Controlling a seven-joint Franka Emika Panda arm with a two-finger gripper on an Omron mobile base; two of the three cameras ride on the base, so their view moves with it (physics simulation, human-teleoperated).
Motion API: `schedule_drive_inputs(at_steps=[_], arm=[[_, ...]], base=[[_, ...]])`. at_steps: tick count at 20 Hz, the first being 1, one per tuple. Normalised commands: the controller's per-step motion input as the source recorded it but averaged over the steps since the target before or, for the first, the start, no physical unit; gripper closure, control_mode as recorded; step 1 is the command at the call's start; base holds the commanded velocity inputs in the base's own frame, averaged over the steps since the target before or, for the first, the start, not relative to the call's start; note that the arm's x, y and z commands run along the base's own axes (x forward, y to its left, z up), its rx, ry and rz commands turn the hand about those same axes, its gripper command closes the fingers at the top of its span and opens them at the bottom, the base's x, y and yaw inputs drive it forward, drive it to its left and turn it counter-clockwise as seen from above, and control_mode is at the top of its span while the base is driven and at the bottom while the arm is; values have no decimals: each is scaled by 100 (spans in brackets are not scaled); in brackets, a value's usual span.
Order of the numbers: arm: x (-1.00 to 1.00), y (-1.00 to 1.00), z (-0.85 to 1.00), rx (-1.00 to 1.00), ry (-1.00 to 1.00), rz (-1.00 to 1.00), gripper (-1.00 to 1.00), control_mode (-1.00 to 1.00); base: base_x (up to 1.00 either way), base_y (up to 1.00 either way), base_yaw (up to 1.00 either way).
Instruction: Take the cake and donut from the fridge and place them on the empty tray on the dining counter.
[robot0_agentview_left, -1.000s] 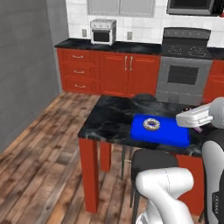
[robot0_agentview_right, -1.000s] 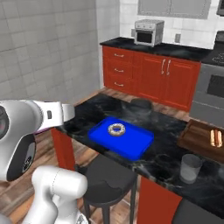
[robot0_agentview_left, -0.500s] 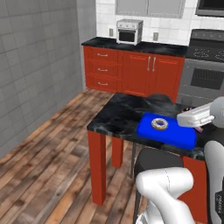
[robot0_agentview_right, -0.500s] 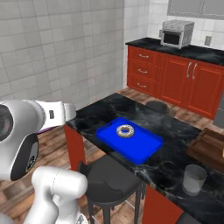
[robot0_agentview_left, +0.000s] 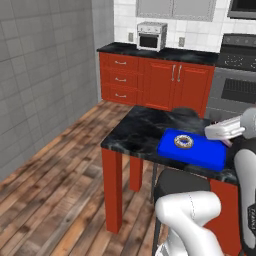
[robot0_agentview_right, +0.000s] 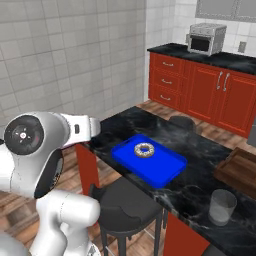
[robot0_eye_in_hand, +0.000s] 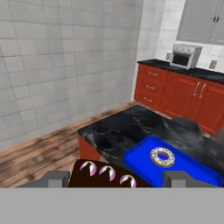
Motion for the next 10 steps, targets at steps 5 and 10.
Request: schedule_drive_inputs(at_steps=[5, 10], arm=[[99, -81, -53, 7, 12, 0, 100, -100], [93, -44, -60, 0, 4, -2, 100, -100]], base=[[0, 0, 0], [0, 0, 0]])
